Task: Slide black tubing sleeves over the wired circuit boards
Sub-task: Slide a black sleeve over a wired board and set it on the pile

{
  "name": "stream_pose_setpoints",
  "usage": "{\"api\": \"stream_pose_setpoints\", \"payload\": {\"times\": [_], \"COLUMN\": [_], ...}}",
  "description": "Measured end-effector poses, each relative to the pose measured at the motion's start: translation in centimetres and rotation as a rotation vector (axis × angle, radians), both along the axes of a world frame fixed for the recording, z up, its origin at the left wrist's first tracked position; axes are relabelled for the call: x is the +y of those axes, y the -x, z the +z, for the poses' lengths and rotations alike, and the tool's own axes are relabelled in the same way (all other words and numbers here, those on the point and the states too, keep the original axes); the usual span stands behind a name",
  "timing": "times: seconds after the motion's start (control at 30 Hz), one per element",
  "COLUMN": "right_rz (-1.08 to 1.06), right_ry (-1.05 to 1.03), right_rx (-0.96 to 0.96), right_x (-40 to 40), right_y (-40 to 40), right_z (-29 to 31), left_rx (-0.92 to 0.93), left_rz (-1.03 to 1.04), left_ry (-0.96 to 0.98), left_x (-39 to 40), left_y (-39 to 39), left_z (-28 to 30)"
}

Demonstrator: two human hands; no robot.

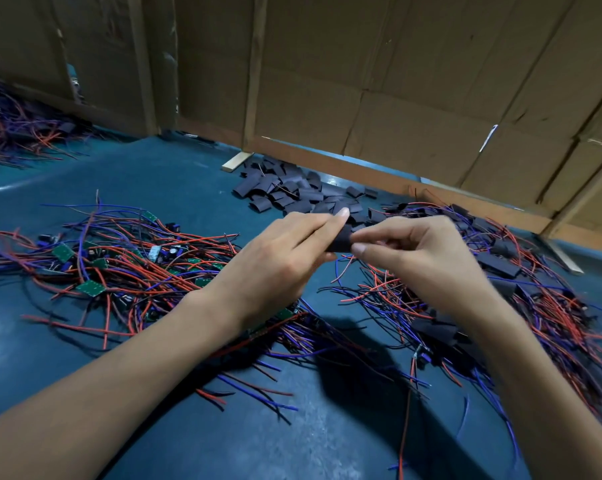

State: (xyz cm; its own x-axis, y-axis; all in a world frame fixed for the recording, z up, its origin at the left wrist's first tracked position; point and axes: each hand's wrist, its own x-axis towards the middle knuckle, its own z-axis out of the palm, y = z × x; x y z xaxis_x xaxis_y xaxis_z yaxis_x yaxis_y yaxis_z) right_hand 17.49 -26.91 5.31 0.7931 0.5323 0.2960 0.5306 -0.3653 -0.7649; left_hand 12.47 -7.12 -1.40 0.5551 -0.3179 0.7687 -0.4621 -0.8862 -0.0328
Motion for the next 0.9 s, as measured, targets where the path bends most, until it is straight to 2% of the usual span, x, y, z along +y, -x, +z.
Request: {"api": "stream_pose_setpoints", "payload": {"times": [0.1,0.17,0.3,0.37,0.47,0.57,0.67,0.73,0.8,0.9], "right_rz": [-0.11,-0.203,-0.39,-0.503,-0.606,-0.586,-0.416,-0.231,-0.027,0.164], "right_ry": [-0.068,-0.087,0.235,0.397,0.426,0.321,0.192,0.147,0.161,0.25], "right_rx": [-0.102,-0.168,-0.061,-0.049,-0.052,-0.149,-0.235,-0.252,-0.131,0.066], "right_x": [-2.7,-6.1,-13.6,-18.1,-21.7,-19.8,-12.7,-7.9,-3.6,0.6], "right_y": [-0.9,-1.7,-3.8,-6.5,-8.9,-6.8,-3.3,-1.9,-0.3,1.3], "right_z": [2.1,4.0,5.6,5.1,4.6,5.5,5.8,4.8,2.9,0.5], "left_rx": [0.088,0.278,0.798,0.883,0.833,0.761,0.524,0.335,0.203,0.17], "left_rz": [0.092,0.135,0.03,-0.032,-0.054,-0.063,-0.126,-0.17,-0.218,-0.295], "left_ry": [0.037,0.035,-0.172,-0.147,-0.165,-0.172,-0.104,-0.034,0.076,0.218], "left_x": [0.6,1.9,4.4,4.3,3.7,3.5,2.9,2.4,2.0,1.8], "left_y": [-0.2,-0.4,-0.3,-0.2,-0.4,-0.2,0.1,0.0,-0.1,-0.4], "left_z": [0.3,0.6,0.7,0.8,0.9,0.7,0.7,0.8,0.6,0.0]}}
